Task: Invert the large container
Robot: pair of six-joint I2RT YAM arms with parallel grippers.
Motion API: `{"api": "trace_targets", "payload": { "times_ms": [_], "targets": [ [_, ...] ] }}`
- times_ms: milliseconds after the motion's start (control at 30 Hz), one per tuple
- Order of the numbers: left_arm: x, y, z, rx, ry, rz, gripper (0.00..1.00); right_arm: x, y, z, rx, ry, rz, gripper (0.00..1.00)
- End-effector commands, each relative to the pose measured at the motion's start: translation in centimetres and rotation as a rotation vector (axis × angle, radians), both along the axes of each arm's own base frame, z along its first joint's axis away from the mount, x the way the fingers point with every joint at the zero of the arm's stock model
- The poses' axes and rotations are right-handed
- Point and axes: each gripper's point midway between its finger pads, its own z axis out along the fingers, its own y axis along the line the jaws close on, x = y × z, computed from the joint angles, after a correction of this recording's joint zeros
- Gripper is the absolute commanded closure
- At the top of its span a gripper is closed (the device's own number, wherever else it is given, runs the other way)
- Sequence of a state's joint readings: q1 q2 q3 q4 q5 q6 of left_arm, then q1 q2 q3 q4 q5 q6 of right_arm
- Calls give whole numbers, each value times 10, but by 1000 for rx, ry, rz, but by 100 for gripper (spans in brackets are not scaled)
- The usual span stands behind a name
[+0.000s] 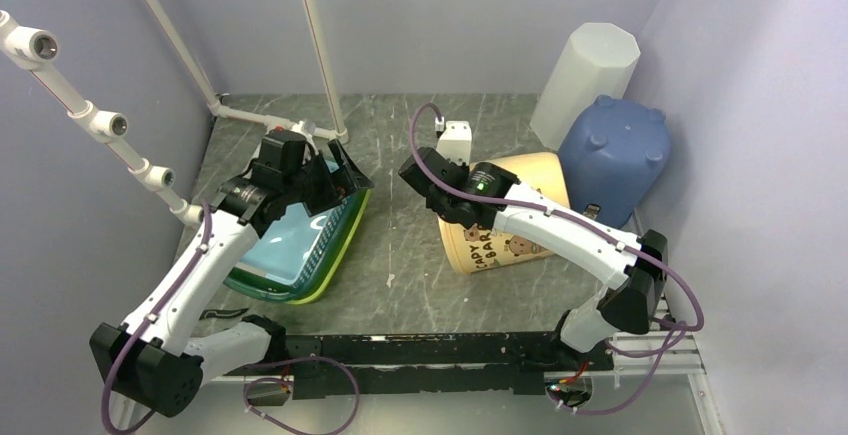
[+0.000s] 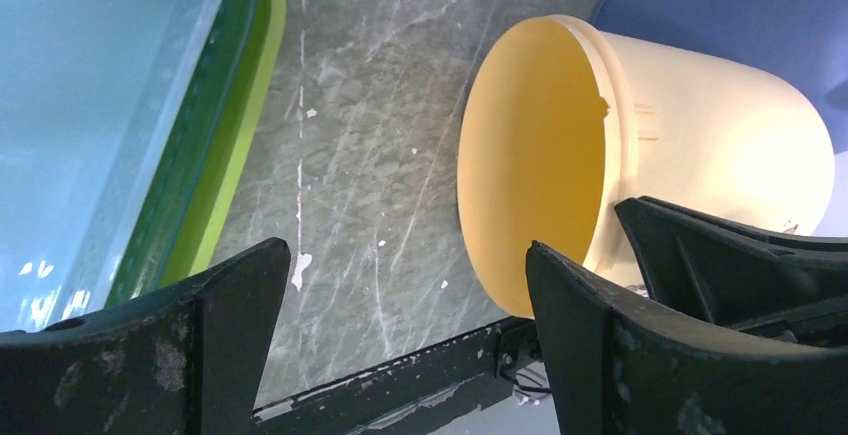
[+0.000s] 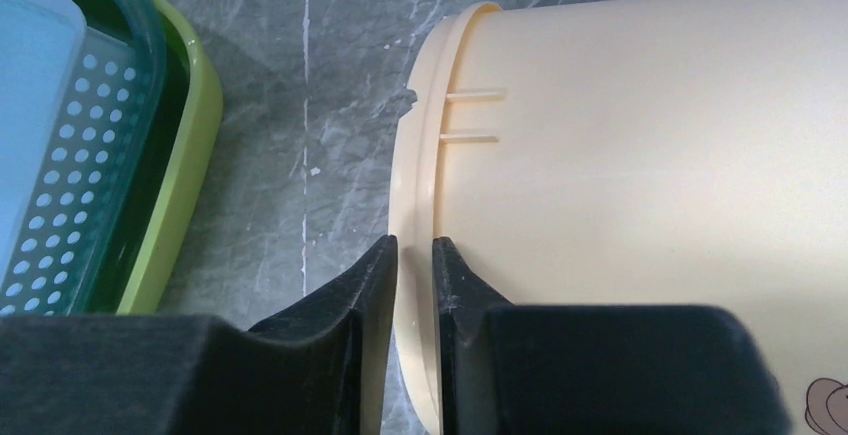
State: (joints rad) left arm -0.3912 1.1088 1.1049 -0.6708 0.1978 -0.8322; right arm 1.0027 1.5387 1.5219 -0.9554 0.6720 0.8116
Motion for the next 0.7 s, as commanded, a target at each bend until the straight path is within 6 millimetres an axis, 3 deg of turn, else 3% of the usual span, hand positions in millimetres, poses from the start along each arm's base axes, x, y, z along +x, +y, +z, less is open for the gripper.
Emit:
{"api": "trace_targets", "payload": {
  "times_ms": [0,433,667],
  "targets": [
    [2,16,22,24,-65,78,7,-18,-16,-33,-117,126,12,81],
    [0,24,23,37,-69,116,7,-23,-2,-44,-106,148,62,97],
    [-1,28,24,48,-71,138,6,-27,7,-50,-100,157,90,99]
  ]
}}
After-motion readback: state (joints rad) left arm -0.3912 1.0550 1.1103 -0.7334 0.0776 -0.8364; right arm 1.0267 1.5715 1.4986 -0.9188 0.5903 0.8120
